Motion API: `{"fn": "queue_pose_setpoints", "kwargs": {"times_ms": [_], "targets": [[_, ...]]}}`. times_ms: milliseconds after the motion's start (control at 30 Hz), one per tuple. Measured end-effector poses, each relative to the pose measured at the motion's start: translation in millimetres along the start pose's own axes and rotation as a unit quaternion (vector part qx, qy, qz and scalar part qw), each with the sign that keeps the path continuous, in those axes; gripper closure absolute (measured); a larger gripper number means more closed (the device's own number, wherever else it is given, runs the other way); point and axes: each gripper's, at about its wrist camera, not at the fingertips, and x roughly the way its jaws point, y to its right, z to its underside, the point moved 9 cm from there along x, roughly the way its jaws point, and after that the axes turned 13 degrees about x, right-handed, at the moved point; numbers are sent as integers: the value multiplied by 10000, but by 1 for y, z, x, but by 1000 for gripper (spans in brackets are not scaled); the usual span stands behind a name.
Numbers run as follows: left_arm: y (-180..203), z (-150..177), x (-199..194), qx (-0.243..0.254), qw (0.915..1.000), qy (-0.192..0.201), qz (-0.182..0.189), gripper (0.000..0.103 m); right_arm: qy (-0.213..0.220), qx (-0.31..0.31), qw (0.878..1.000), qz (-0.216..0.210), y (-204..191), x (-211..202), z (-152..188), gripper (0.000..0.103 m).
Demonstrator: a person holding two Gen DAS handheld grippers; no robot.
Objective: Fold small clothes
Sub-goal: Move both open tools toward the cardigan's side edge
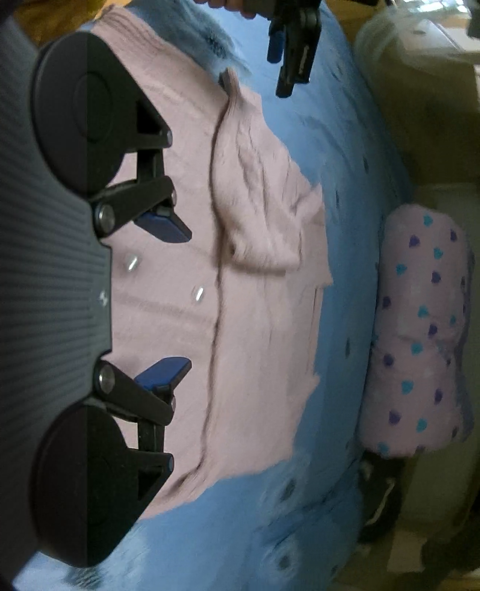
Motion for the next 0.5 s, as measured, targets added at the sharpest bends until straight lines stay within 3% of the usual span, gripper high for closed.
{"fn": "queue_pose_setpoints", "kwargs": {"times_ms": [233, 367, 500], "targets": [[-19, 9, 9, -169, 9993, -275, -165, 33, -161, -682, 9954, -658, -80, 30, -16, 33], [-27, 10, 6, -388, 9988, -256, -173, 33, -202, -990, 9874, -1219, -126, 40, -22, 33], [-31, 10, 7, -332, 9982, -279, -403, 33, -262, -1228, 9790, -1607, -162, 52, -20, 33]]}}
